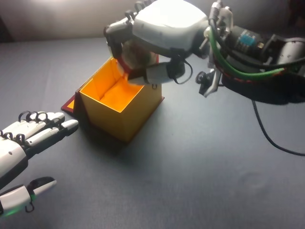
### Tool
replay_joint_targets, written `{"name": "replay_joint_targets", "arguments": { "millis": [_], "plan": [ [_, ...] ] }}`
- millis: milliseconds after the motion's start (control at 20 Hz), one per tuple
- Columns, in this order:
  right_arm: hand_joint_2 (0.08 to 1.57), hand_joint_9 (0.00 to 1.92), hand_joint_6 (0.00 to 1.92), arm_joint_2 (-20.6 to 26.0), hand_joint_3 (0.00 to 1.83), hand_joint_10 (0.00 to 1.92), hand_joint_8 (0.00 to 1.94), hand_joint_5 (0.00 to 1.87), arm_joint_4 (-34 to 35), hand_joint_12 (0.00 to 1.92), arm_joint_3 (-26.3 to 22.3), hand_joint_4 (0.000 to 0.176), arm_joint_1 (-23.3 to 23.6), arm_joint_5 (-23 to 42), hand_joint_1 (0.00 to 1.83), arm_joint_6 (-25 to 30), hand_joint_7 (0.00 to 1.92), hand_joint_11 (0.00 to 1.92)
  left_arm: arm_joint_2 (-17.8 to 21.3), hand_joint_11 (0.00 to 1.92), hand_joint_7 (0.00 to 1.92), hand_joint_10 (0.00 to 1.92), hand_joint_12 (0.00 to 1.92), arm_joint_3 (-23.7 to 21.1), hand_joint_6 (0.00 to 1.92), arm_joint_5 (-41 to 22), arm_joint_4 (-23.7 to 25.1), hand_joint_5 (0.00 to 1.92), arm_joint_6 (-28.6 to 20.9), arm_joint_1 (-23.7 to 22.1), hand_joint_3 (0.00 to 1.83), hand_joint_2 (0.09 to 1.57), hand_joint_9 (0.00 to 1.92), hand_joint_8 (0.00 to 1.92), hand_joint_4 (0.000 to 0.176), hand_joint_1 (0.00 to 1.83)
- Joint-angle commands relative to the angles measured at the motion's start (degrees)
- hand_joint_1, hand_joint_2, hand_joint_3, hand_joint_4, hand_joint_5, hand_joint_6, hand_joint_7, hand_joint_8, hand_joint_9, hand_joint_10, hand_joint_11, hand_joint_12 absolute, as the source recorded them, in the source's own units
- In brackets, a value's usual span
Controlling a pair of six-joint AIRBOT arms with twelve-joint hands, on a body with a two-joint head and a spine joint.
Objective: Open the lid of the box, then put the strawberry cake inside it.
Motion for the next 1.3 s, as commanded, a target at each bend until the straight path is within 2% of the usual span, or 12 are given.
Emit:
{"name": "replay_joint_targets", "arguments": {
  "millis": [0,50,150,250,350,450,550,700,850,950,1100,1250],
  "plan": [
    [1.26,0.65,1.31,-0.09,0.0,1.05,1.49,0.7,0.83,1.44,0.22,0.0,0.83,6.48,1.15,-0.07,0.74,0.45,-0.44,0.0,0.0,0.0,0.0,0.42,0.0,-6.83,-0.19,0.09,-0.18,-0.31,0.0,1.35,0.0,0.0,0.085,0.85],
    [1.29,0.54,1.37,-0.58,0.0,0.96,1.56,0.68,0.83,1.4,0.62,0.0,1.01,6.14,1.12,-0.07,0.66,0.2,-0.64,0.0,0.0,0.0,0.0,0.6,0.0,-6.82,-0.19,0.1,-0.35,-0.35,0.0,1.35,0.0,0.0,0.083,0.84],
    [1.27,0.78,1.3,-1.73,0.0,1.25,1.54,0.65,0.83,1.61,1.52,0.0,1.41,4.99,1.17,-0.07,0.76,0.73,-0.82,0.0,0.0,0.0,0.0,0.75,0.0,-6.41,-0.16,0.1,-0.56,-0.56,0.0,1.36,0.0,0.0,0.088,0.84],
    [1.26,0.76,1.24,-2.56,0.0,1.33,1.55,0.68,0.84,1.68,2.29,0.0,1.55,4.15,1.18,-0.08,0.77,0.74,-1.06,0.0,0.0,0.0,0.0,0.87,0.0,-6.24,-0.15,0.09,-0.58,-0.74,0.0,1.36,0.0,0.0,0.11,0.84],
    [1.29,0.75,1.41,-3.07,0.0,1.08,1.5,0.58,1.08,1.52,2.68,0.0,1.67,3.45,1.15,-0.08,0.76,0.68,-1.23,0.0,0.0,0.0,0.0,0.98,0.0,-5.89,-0.07,0.08,-0.65,-1.08,0.0,1.36,0.0,0.0,0.086,0.82],
    [1.23,0.6,0.37,-3.76,0.0,0.42,0.32,0.55,1.09,1.22,3.07,0.0,1.67,2.57,1.0,-0.08,0.59,0.35,-1.51,0.0,0.0,0.0,0.0,1.18,0.0,-5.74,-0.04,0.09,-0.78,-1.29,0.0,1.36,0.0,0.0,0.088,0.84],
    [1.17,0.4,0.05,-4.43,0.0,0.08,0.02,0.32,1.08,1.07,3.46,0.0,1.67,1.64,0.71,-0.08,0.42,0.03,-1.67,0.0,0.0,0.0,0.0,1.3,0.0,-5.7,0.04,0.06,-0.81,-1.51,0.01,1.37,0.0,0.0,0.078,0.78],
    [1.16,0.22,0.0,-4.82,0.0,0.0,0.0,0.06,1.07,0.89,3.91,0.075,1.65,0.3,0.48,-0.09,0.15,0.0,-1.78,0.0,0.0,0.0,0.0,1.41,0.0,-5.63,0.09,0.03,-0.81,-1.8,0.0,1.37,0.0,0.0,0.081,0.78],
    [1.14,0.02,0.0,-4.8,0.0,0.0,0.0,0.0,1.03,0.55,3.92,0.078,1.64,-0.34,0.43,-0.09,0.0,0.0,-1.8,0.0,0.0,0.0,0.0,1.38,0.0,-5.85,0.07,0.03,-0.87,-1.82,0.0,1.37,0.0,0.0,0.099,0.78],
    [1.15,0.06,0.0,-4.78,0.0,0.01,0.0,0.0,0.62,0.46,3.21,0.063,1.64,-0.34,0.41,-0.08,0.0,0.0,-1.82,0.0,0.0,0.0,0.0,1.34,0.01,-6.13,0.03,0.07,-0.88,-1.83,0.0,1.37,0.0,0.0,0.07,0.8],
    [1.16,0.02,0.0,-2.14,0.0,0.01,0.0,0.0,-0.52,0.19,0.45,0.064,1.56,0.95,0.39,-0.08,0.0,0.0,-1.81,0.0,0.0,0.0,0.0,1.08,0.01,-7.11,-0.43,0.07,-0.88,-1.81,0.0,1.37,0.0,0.0,0.132,0.79],
    [1.17,0.0,0.0,2.98,0.0,0.0,0.0,0.0,-1.08,0.0,-3.84,0.049,0.24,4.11,0.41,-0.08,0.0,0.0,-1.8,0.0,0.0,0.0,0.0,0.9,0.01,-8.3,-0.9,0.08,-0.87,-1.81,0.0,1.36,0.0,0.0,0.112,0.8]
  ]
}}
